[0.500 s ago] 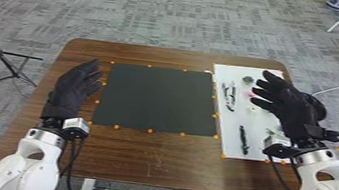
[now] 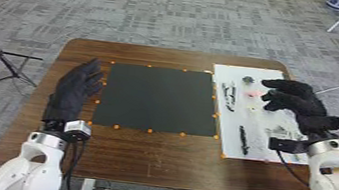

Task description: Arrange flowers

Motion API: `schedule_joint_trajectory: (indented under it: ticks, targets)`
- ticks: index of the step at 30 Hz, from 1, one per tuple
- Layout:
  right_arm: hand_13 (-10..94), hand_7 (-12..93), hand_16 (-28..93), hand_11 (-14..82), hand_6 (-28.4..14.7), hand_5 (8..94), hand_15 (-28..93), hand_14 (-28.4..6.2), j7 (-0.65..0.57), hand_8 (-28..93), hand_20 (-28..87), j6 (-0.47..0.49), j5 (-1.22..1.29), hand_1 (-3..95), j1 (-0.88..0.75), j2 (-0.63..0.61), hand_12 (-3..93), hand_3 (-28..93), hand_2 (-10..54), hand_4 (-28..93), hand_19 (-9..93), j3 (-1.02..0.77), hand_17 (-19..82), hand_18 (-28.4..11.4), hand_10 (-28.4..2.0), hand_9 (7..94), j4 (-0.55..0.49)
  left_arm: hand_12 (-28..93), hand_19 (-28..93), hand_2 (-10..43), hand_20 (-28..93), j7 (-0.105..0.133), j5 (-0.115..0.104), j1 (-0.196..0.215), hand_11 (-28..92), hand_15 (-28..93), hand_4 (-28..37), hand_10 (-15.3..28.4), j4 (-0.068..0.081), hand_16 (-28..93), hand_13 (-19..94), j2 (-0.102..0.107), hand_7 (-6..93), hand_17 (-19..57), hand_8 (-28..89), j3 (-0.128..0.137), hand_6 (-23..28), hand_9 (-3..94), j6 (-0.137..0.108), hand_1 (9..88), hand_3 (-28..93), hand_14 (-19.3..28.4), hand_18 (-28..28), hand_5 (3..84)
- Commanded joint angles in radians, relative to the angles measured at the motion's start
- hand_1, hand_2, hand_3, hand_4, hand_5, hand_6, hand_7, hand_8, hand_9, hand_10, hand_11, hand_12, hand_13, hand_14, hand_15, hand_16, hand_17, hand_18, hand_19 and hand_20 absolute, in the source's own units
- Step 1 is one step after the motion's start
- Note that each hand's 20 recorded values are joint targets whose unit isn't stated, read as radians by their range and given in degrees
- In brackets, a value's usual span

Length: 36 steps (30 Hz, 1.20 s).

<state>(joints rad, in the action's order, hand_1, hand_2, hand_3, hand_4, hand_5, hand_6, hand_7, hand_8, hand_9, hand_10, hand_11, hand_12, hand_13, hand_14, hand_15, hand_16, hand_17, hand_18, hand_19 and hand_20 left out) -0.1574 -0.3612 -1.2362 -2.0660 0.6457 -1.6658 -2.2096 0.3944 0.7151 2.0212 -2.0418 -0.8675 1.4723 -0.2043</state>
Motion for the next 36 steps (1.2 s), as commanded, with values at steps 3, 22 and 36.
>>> schedule_joint_trajectory:
  ticks: [3,22,36]
  targets:
    - [66,36,22,38.9,0.6,68.1,66,-9.6,-0.395,-16,38,0.46,-0.743,36.2,0.123,-0.239,26.7,70,-9.5,-28,86,0.173,32,-19.2,-11.6,74.2,-0.053,19,37,-5.6,12,-0.002,-0.02,0.083,20,26,-23.0,10.4,-0.032,6,17,0.015,19.6,-9.6,-9,0.075,3.7,21.0,-0.029,30.4,65,12.1,18.2,30.7]
    - [71,39,27,39.5,0.9,76.0,70,-10.1,-0.496,-16,40,0.545,-0.725,46.3,0.249,-0.271,28.0,18,-7.8,-18,92,0.413,37,-20.1,-11.1,80.2,0.029,19,37,-5.9,12,-0.013,0.008,0.094,20,26,-23.0,10.5,-0.038,6,17,0.005,18.9,-9.6,-8,0.055,3.7,21.0,-0.03,30.6,65,12.3,18.1,30.9]
    - [70,36,27,38.0,0.3,74.8,69,-10.4,-0.498,-16,39,0.584,-0.751,37.0,0.508,-0.227,26.8,46,-9.3,-28,92,0.73,36,-20.3,-11.3,78.9,0.1,19,37,-6.2,13,-0.013,-0.002,0.102,21,26,-23.1,10.4,-0.043,6,17,0.007,19.2,-9.5,-8,0.065,3.7,21.0,-0.037,30.7,65,12.2,18.0,30.8]
